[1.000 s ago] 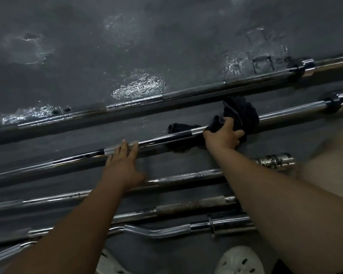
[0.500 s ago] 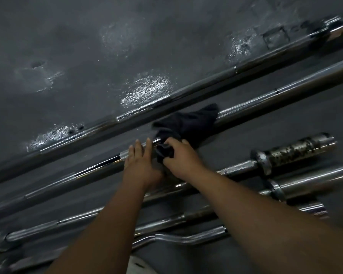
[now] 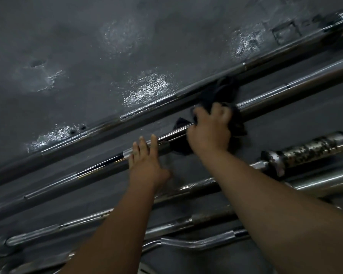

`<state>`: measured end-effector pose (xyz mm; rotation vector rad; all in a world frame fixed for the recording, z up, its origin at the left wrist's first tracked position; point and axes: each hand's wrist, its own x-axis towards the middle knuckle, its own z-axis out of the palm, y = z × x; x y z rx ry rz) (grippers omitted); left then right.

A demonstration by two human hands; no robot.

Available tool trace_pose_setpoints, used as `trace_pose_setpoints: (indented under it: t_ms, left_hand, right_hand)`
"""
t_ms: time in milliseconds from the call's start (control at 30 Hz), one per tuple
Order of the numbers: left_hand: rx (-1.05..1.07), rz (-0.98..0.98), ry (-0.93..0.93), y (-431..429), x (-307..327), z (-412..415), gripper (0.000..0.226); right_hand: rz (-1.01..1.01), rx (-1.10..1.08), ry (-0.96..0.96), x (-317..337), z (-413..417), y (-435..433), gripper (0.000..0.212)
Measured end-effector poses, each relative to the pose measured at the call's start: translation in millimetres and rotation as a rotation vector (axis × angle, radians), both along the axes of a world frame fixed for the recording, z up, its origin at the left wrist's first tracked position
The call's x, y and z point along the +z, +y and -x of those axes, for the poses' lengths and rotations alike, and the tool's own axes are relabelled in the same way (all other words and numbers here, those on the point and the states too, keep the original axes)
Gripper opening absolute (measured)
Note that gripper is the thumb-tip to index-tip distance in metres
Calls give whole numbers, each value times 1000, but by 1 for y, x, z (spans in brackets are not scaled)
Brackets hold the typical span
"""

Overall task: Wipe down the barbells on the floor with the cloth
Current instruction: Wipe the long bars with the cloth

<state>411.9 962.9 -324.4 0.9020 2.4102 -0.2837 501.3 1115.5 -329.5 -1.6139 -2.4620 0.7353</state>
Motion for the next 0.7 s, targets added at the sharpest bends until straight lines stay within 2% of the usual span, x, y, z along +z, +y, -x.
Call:
trace_pose_setpoints:
  t_ms: [100,167,233,300,367,467,500,567,633,700]
  left_hand:
    - [-20,5,-14,-1,-1,5,106]
    - [-54,43,-30,-2,2,10,107]
    - [-60,32,-55,-4,6,11,110]
    - [-52,-2,-57,-3,7,11,113]
    - [-40,2,-75,-2,7,10,117]
    - [-31,-3,-61,-2,4,9,116]
    - [-31,-6,-59,-2,4,10,115]
    - [-51,-5,-59,-2,3,11,114]
    - [-62,9,-74,-3,5,13,113]
    - [-65,12,-85,-4,7,15,114]
  right_hand:
    - [105,386,38,14,26,-45,32]
    - [174,532,61,21,32,-47,36]
    - [126,454,57,22,14,-21,50]
    - [13,203,44,13,-21,22,59]
    - [-38,-27,34,2,-56,55,59]
    - [-64,-111,28,-8,-50,49,48]
    - [-42,-71,24,-8,-40,36,45]
    - [17,185,8,-1,-23,7,46]
    - [112,513,28,8,-17,-7,60]
    - [195,647,58,20,-18,9,81]
